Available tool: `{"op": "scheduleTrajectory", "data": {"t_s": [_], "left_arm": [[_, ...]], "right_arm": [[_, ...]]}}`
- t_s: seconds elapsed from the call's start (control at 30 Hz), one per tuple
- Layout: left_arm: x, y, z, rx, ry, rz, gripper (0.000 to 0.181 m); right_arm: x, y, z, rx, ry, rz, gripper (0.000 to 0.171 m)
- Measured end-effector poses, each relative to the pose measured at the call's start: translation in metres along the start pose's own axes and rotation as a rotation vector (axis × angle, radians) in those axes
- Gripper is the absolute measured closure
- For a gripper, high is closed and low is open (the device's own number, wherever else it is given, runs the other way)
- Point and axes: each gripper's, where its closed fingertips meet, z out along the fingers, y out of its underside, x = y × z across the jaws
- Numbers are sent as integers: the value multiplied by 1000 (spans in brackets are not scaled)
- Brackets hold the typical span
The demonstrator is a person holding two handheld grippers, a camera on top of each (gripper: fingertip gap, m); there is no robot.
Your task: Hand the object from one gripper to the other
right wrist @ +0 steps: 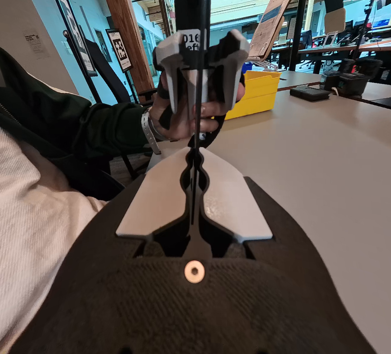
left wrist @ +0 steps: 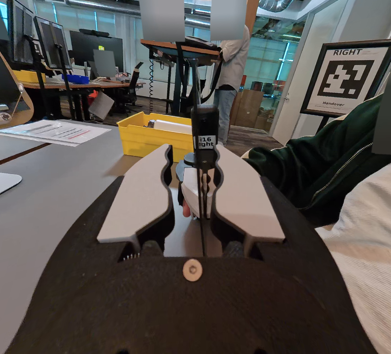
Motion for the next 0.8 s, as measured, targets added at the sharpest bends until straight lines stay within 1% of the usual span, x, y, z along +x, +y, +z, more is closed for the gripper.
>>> {"op": "scheduleTrajectory", "data": {"t_s": [0.1,0.2,0.27,0.3,0.37,0.47,0.57,0.67,0.8], "left_arm": [[3,-2,0,9,16,-9,150],[10,-2,0,8,55,-9,180],[12,-2,1,6,64,-12,181],[12,-2,1,-2,63,-11,180],[10,0,1,-18,47,11,180],[5,-1,0,-16,10,17,181],[-6,-3,-5,4,-71,11,180],[-13,-4,-9,18,-105,-3,180],[-16,-5,-12,36,-104,-23,180]], "right_arm": [[-4,0,3,2,-11,3,169],[-5,1,5,-4,-8,-8,169],[-2,0,4,5,15,-8,168],[0,-2,3,20,26,-12,159],[6,-7,1,58,56,-10,133],[19,-11,-5,97,110,36,101],[36,-15,-12,132,212,60,88],[46,-16,-18,116,306,-6,88],[41,-18,-15,98,317,-94,90]]}}
